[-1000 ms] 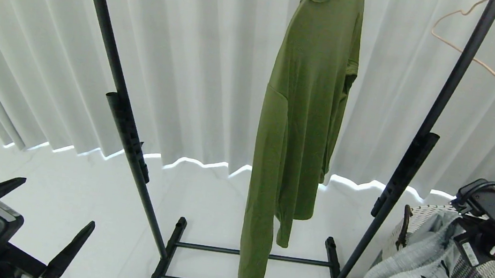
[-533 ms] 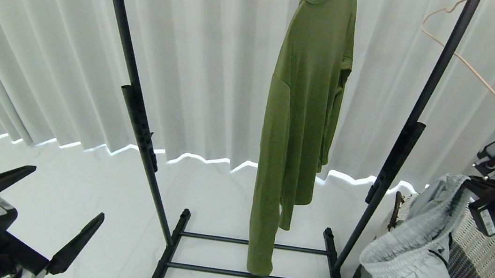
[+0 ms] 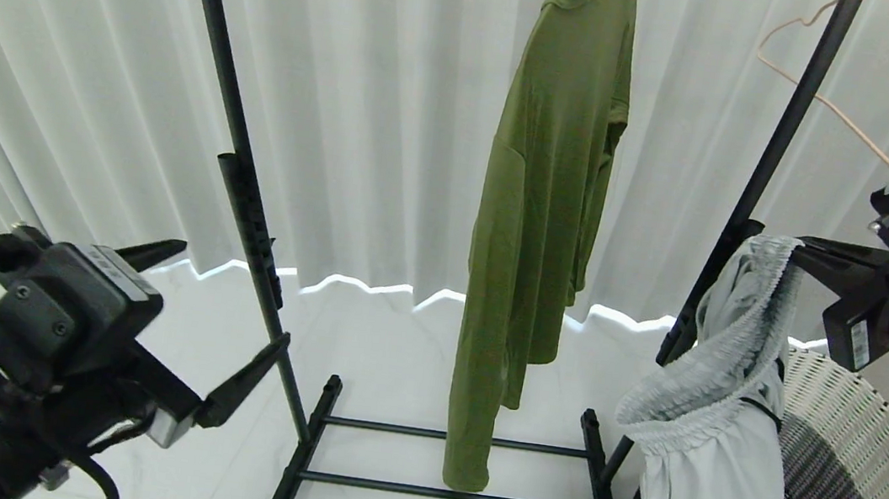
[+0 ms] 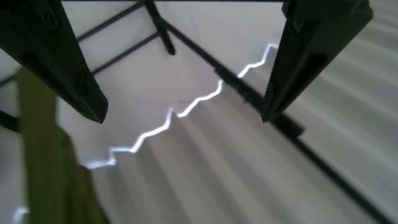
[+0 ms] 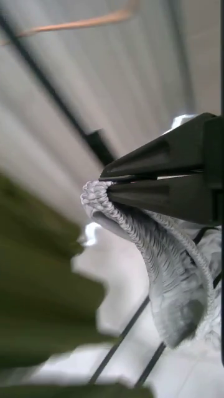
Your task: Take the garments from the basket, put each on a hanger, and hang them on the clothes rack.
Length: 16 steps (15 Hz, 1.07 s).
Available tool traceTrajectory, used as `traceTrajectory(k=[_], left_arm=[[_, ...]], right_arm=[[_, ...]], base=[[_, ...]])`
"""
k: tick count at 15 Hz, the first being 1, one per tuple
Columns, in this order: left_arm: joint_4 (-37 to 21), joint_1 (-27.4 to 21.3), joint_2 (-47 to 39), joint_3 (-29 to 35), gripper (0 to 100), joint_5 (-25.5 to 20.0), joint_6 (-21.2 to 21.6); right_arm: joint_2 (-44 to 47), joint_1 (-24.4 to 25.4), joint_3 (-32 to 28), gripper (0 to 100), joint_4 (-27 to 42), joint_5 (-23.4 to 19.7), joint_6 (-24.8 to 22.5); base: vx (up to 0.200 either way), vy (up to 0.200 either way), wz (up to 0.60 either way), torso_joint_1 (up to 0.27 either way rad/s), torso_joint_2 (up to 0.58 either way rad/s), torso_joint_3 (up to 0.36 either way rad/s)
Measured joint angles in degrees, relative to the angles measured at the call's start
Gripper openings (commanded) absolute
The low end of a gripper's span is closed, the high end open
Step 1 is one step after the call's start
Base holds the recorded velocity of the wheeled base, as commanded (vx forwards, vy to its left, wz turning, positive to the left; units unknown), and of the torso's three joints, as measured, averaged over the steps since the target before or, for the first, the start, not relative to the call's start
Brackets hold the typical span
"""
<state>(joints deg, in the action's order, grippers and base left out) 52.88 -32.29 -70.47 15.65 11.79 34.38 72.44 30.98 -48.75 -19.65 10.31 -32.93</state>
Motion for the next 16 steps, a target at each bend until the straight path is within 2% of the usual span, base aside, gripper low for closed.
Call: traceTrajectory(k=[2,4,7,9,11,16], left_arm=[[-0.04,-6.27,-3.54,0.77,100,0.06,-2.88],[0.05,-14.29,-7.58,3.3,100,0.39,-10.22],[2.07,-24.98,-15.69,8.18,100,1.01,-24.09],[6.89,-29.83,-21.31,10.31,100,1.21,-28.92],[9.0,-32.06,-25.39,11.19,100,0.99,-30.48],[9.19,-30.29,-28.81,10.08,100,1.01,-38.17]], right_arm=[[-0.04,2.73,-0.56,0,0.02,0.02,0.17],[-0.06,5.92,-0.67,0,0.02,0.0,1.82],[-0.2,13.14,-1.16,0,-0.02,-0.02,5.95],[-0.35,17.79,-1.52,0,0.02,0.0,6.38],[-0.56,22.3,-1.63,0,0.69,0.09,6.41],[-1.44,28.03,-1.35,0,1.16,0.13,6.41]], base=[[0.0,0.0,0.0,0.0,0.0,0.0],[0.0,0.0,0.0,0.0,0.0,0.0],[0.0,0.0,0.0,0.0,0.0,0.0],[0.0,0.0,0.0,0.0,0.0,0.0],[0.0,0.0,0.0,0.0,0.0,0.0],[0.0,0.0,0.0,0.0,0.0,0.0]])
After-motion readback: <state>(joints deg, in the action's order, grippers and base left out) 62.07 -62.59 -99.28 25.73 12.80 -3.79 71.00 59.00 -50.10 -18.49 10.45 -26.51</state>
